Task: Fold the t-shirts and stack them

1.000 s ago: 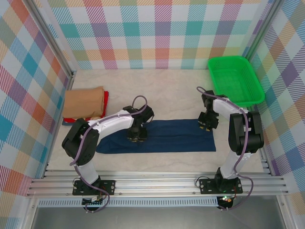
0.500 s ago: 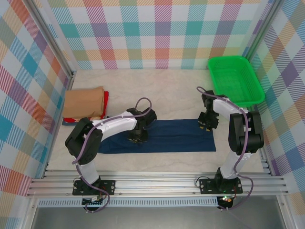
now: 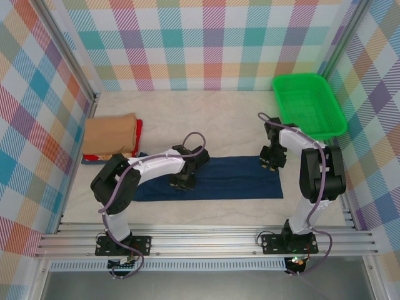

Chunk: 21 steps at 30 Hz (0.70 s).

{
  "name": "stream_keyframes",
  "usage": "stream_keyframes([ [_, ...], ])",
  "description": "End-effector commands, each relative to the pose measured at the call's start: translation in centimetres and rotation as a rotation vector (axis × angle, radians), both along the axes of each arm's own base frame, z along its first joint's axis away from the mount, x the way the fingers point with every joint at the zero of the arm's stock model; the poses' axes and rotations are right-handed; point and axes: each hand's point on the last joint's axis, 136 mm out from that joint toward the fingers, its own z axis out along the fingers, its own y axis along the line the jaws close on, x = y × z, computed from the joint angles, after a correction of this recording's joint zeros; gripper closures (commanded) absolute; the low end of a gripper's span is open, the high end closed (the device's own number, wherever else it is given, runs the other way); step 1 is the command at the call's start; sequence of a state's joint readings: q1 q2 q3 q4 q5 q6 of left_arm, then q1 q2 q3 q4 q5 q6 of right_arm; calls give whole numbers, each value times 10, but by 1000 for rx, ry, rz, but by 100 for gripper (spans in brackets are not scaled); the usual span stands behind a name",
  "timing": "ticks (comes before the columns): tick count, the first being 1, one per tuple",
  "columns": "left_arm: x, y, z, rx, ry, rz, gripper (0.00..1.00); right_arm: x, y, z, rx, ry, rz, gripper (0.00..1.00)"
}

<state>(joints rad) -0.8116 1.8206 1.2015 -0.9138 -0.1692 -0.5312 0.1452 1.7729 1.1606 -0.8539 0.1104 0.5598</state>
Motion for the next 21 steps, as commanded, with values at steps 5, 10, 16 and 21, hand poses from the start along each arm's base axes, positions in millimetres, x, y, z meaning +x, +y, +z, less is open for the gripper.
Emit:
stream_keyframes([
  [5, 7, 4, 15, 33, -68, -18, 100, 1, 4, 2, 10, 8, 11, 77],
  [10, 14, -7, 42, -27, -153, -22, 100, 2, 4, 2, 13, 7, 11, 77],
  [16, 17, -17, 57, -84, -208, -28, 100, 3, 5, 2, 14, 6, 10, 77],
  [21, 13, -20, 46, -86, -171, -37, 100, 4, 5, 3, 12, 6, 13, 77],
])
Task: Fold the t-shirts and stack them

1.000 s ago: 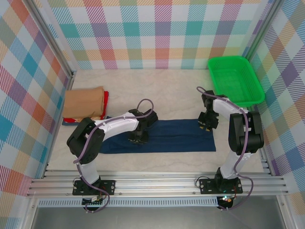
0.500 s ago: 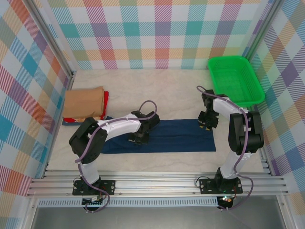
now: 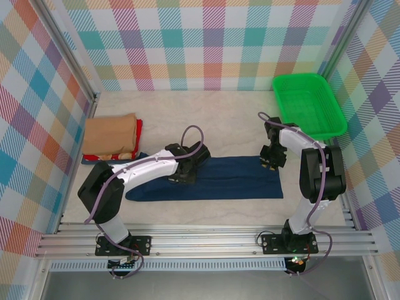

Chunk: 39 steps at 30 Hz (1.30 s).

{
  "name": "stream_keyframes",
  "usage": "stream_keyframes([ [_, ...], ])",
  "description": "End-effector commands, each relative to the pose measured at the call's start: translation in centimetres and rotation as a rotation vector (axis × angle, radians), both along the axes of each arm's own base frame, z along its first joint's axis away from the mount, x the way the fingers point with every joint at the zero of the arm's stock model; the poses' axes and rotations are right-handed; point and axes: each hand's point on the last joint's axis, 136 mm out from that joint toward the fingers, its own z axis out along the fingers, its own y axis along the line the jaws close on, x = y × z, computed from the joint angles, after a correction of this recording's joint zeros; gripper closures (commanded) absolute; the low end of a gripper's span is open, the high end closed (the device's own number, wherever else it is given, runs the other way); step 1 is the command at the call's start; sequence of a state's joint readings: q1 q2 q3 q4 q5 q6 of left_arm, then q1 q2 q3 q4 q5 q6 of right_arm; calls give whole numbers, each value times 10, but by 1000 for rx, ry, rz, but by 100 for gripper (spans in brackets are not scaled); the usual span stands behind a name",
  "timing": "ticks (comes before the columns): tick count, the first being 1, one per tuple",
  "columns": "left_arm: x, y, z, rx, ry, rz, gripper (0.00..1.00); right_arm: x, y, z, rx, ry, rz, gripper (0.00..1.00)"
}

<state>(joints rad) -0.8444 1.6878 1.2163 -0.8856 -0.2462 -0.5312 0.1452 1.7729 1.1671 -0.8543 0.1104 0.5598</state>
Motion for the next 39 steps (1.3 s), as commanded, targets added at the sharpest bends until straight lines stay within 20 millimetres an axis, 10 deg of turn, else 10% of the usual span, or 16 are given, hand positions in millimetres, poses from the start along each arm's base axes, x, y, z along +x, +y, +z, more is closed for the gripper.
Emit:
stream_keyframes([
  [1, -4, -6, -5, 6, 20, -7, 100, 2, 4, 1, 11, 15, 13, 77],
  [6, -12, 4, -27, 62, 69, 8, 100, 1, 4, 1, 12, 17, 16, 76],
  [9, -10, 9, -16, 80, 54, 42, 54, 1, 3, 2, 3, 17, 20, 76],
  [12, -1, 17, 15, 40, 4, 135, 39, 4, -1, 8, -19, -5, 27, 77],
  [16, 7, 53, 35, -26, 8, 386, 39, 13, -3, 20, -28, -86, 44, 74],
  [22, 48, 108, 0, -135, 72, 713, 45, 24, 6, 5, 24, -55, 54, 74],
  [28, 98, 149, -13, -36, 38, 784, 49, 32, 0, -11, -24, -5, 31, 75],
  [39, 113, 204, -51, 57, 96, 884, 82, 14, -26, -27, -86, 121, -55, 77],
])
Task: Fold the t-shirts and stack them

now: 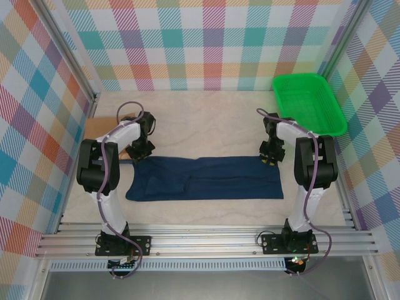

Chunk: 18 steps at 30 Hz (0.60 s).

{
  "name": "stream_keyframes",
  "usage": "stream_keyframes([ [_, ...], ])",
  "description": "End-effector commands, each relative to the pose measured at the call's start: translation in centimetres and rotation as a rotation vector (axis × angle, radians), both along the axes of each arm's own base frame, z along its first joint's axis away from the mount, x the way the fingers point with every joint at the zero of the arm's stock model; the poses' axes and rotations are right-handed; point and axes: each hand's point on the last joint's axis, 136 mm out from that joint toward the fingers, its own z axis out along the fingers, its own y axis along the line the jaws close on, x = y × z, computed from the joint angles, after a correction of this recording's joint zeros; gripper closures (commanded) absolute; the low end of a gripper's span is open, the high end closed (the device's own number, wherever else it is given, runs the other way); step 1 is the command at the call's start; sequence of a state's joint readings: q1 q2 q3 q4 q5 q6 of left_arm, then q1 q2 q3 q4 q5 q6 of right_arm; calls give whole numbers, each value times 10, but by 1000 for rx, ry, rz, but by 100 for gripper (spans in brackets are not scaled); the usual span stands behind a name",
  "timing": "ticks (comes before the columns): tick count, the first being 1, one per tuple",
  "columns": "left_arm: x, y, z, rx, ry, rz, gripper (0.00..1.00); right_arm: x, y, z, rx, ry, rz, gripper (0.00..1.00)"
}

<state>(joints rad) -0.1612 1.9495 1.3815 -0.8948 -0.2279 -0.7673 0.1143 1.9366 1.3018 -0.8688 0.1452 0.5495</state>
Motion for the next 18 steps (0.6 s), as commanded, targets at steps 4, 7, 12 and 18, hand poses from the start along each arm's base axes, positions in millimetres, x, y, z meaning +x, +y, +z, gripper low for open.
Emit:
stream_keyframes([
  [4, -7, 8, -10, 70, 65, -50, 83, -21, -15, -11, -53, 107, -36, 78],
  [7, -6, 3, -9, 65, 54, -79, 82, -24, -17, -13, -56, 121, -46, 79],
  [12, 12, -25, -5, 41, 26, -174, 80, -27, -24, -14, -62, 126, -62, 80],
  [18, 42, -47, -11, 15, 38, -204, 80, -26, -40, -5, -66, 112, -104, 80],
])
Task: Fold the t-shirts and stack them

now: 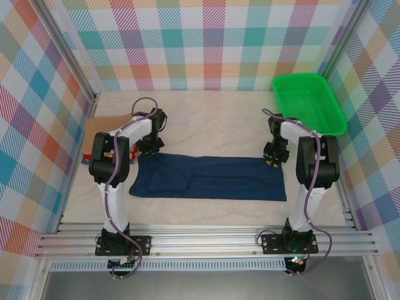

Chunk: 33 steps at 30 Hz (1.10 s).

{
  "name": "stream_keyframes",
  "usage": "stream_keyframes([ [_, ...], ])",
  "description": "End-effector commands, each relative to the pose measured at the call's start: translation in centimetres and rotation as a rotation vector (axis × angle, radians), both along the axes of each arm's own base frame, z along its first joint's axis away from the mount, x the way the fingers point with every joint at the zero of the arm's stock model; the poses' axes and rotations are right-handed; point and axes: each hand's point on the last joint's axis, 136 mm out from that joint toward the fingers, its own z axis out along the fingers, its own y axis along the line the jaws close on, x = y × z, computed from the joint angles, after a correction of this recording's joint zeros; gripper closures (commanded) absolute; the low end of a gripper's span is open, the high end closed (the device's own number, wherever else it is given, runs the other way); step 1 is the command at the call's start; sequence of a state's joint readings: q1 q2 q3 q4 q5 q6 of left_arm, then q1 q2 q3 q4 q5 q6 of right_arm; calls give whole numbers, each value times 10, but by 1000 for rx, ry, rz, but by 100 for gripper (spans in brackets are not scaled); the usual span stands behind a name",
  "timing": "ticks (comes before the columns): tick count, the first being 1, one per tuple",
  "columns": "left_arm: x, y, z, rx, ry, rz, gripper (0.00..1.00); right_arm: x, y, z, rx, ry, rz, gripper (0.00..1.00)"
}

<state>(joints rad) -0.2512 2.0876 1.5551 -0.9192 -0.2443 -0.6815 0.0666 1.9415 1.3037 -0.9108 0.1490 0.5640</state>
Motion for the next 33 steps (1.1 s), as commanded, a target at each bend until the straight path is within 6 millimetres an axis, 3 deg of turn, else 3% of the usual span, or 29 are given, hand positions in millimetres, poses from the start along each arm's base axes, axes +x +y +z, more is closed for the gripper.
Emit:
stream_keyframes([
  [1, 15, -10, -7, -8, 37, -32, 80, -19, -24, -2, -62, 75, -43, 80],
  [4, 51, -18, -11, -26, 22, -39, 81, -25, -27, 3, -64, 93, -49, 80],
  [8, 116, -42, -5, -126, -77, -61, 76, -45, -19, 5, -22, 125, -101, 80],
  [10, 144, -53, 7, -169, -153, -66, 71, -56, -10, 5, 22, 136, -139, 80],
  [12, 169, -62, 31, -202, -252, -69, 65, -63, -5, 10, 50, 127, -166, 79],
  [15, 178, -65, 70, -224, -343, -68, 59, -57, -7, 28, 47, 58, -152, 74],
  [17, 164, -60, 92, -196, -335, -65, 56, -46, -12, 44, 18, -3, -125, 70],
  [21, 98, -63, 105, -255, -261, -4, 55, -23, -13, 66, 21, -131, -44, 67],
  [23, 55, -74, 105, -351, -261, 74, 56, -15, -8, 66, 46, -164, 14, 68],
  [25, 11, -83, 92, -407, -218, 153, 56, -13, -5, 58, 62, -152, 52, 70],
  [27, -14, -88, 78, -461, -212, 221, 56, -10, 2, 51, 99, -147, 80, 71],
  [29, -25, -86, 65, -483, -212, 277, 56, -12, 6, 44, 108, -124, 92, 71],
  [33, -24, -87, 34, -447, -140, 294, 58, -24, 3, 23, 95, -27, 83, 72],
])
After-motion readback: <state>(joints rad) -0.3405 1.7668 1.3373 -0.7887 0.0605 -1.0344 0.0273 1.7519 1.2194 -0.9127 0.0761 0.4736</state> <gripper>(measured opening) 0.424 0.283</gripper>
